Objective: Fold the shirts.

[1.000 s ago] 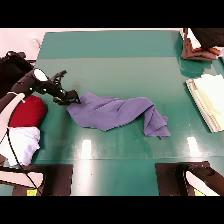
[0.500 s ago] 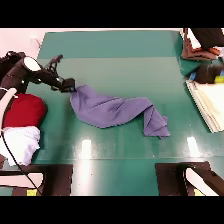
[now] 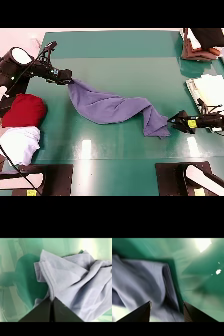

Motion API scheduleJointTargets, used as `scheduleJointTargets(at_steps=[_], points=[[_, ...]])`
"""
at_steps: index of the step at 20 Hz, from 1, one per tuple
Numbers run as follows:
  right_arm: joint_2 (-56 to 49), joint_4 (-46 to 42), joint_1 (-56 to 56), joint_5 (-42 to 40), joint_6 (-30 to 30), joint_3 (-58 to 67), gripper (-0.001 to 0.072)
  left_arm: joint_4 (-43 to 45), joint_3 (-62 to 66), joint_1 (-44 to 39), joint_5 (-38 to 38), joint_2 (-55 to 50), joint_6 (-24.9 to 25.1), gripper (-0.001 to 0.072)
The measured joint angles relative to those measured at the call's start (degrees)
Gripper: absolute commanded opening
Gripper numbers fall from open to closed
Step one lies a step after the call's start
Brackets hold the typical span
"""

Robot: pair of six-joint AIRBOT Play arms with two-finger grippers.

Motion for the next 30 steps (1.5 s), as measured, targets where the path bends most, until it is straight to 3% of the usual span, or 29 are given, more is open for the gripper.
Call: scheduleJointTargets(at_steps=[3,5,6,10,14,23,30], points=[[-4.66,7.06,0.94,-3.43,-2.73,-0.96,0.0349,0.00,0.07,0.00,-0.22,0.07,-0.07,0.0029],[-7.02,8.83,3.39,-5.38,-3.76,0.09,0.0051,-0.02,0.07,0.00,-0.20,0.11,-0.17,0.0029],[-7.89,9.16,4.83,-6.91,-4.04,1.03,0.0007,-0.02,0.07,0.00,-0.17,0.11,-0.22,0.0028],[-7.67,10.78,9.92,-9.51,-4.76,8.02,0.0006,0.33,0.28,0.02,0.22,2.10,-0.44,0.0027],[1.20,11.43,10.29,-9.14,-5.22,20.55,0.0006,4.28,5.29,0.11,2.49,10.82,-0.59,0.0027],[21.62,8.07,-1.11,-1.88,-3.61,52.39,0.0006,7.39,31.26,0.11,7.78,32.87,-1.57,0.0026],[22.36,3.85,-9.35,5.09,1.73,65.11,0.0005,8.81,38.07,0.11,11.78,33.92,-1.90,0.0027]])
